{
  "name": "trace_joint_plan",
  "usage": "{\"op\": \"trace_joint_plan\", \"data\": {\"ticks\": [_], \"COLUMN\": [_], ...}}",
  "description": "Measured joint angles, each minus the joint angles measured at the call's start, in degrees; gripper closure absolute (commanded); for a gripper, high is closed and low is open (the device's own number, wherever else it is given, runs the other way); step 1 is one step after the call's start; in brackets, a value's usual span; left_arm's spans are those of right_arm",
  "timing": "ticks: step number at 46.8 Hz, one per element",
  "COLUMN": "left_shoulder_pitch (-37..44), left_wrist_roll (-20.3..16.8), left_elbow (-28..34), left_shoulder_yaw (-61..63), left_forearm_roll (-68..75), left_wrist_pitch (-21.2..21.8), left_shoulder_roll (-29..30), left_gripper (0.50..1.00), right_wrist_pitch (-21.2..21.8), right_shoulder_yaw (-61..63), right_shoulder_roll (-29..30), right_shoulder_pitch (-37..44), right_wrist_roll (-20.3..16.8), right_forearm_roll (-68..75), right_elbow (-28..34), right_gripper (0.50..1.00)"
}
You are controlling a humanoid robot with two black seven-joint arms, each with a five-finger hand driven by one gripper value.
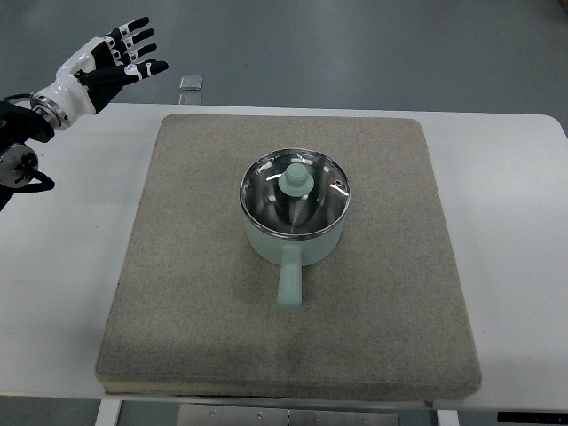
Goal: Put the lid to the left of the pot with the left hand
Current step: 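Swing the left hand over the saucepan toward the glass lid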
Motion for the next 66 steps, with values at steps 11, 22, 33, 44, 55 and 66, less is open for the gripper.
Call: {"op": "trace_joint_plan", "data": {"ticks": [11, 22, 33, 44, 55, 66], "left_shoulder_pitch": [-1.94, -4.40, -7.97, -18.76, -31.48, -32.28], "left_wrist_roll": [-1.07, -1.14, -2.11, -2.03, -2.02, -2.04], "left_elbow": [-10.81, -22.09, -28.81, -29.32, -27.89, -28.34], "left_shoulder_yaw": [0.21, 0.46, 0.48, 5.77, 21.53, 22.37], "left_forearm_roll": [17.84, 33.34, 50.98, 53.51, 59.25, 60.38], "left_wrist_pitch": [0.59, 0.11, -2.37, -12.72, -12.66, -13.07], "left_shoulder_roll": [5.84, 12.67, 13.52, 11.49, 5.04, 1.35], "left_gripper": [0.504, 0.504, 0.504, 0.504, 0.504, 0.504], "right_wrist_pitch": [0.01, 0.00, 0.00, 0.00, 0.00, 0.00], "right_shoulder_yaw": [0.00, 0.00, 0.00, 0.00, 0.00, 0.00], "right_shoulder_roll": [0.00, 0.00, 0.00, 0.00, 0.00, 0.00], "right_shoulder_pitch": [0.01, 0.01, 0.00, 0.04, 0.00, -0.01], "right_wrist_roll": [0.01, 0.01, 0.01, 0.00, 0.00, -0.01], "right_forearm_roll": [0.00, 0.00, 0.00, 0.00, 0.00, 0.00], "right_elbow": [0.00, 0.00, 0.00, 0.00, 0.00, 0.00], "right_gripper": [0.579, 0.579, 0.579, 0.579, 0.579, 0.579]}}
